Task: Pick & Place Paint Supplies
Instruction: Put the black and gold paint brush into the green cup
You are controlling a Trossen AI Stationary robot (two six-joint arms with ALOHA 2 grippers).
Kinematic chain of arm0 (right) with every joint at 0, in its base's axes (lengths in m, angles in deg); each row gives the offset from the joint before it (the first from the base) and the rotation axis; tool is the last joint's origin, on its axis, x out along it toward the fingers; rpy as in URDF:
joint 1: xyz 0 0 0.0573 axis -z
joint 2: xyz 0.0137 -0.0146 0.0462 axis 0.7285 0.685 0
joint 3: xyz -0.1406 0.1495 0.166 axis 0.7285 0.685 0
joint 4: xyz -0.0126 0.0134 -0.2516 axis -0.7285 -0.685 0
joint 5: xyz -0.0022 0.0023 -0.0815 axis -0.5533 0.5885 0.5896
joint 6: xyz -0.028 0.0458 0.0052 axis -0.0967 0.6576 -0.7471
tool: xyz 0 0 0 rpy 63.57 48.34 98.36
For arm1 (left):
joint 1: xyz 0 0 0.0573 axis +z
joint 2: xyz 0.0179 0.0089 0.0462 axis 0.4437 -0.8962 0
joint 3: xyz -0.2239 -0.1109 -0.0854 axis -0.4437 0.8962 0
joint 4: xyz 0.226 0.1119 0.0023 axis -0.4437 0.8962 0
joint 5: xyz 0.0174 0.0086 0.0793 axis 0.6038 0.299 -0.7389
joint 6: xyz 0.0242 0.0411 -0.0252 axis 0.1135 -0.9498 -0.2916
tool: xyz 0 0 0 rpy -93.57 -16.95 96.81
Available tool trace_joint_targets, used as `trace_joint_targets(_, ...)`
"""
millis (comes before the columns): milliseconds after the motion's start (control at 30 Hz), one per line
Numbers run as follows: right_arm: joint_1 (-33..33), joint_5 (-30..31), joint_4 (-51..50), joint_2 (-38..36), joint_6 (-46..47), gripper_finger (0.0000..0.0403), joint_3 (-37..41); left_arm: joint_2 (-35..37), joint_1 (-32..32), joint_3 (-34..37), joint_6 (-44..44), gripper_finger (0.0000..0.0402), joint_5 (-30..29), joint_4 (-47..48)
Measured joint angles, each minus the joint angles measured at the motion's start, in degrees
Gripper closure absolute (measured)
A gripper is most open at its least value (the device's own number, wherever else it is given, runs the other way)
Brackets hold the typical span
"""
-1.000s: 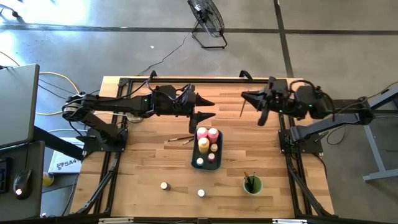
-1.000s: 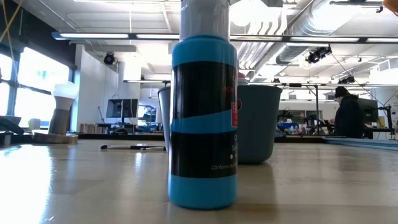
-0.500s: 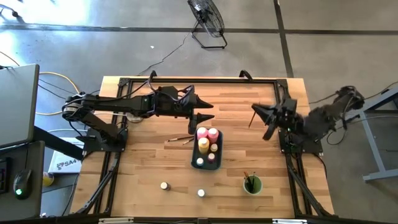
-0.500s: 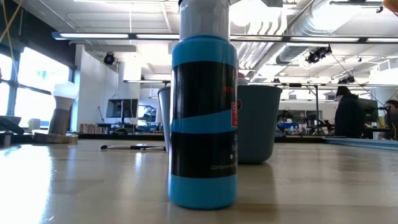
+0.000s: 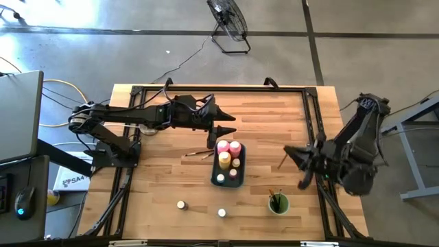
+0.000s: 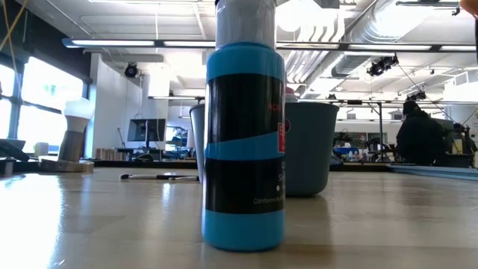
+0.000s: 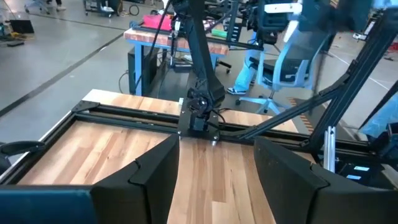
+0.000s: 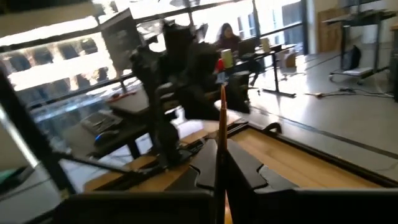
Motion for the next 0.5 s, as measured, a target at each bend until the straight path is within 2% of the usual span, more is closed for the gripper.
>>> trace_joint_targets(300, -9.6, -2.0, -0.4, 4.9, 3.5, 0.0399, 0.0, 0.0, 0.0, 0.0, 0.0, 0.0197, 0.0, -0.2)
trace_joint_targets(500, -13.1, -1.9, -7.0, 7.6, 10.0, 0.0399, 0.0, 0.0, 0.0, 0.0, 3.0, 0.0197, 0.0, -0.2)
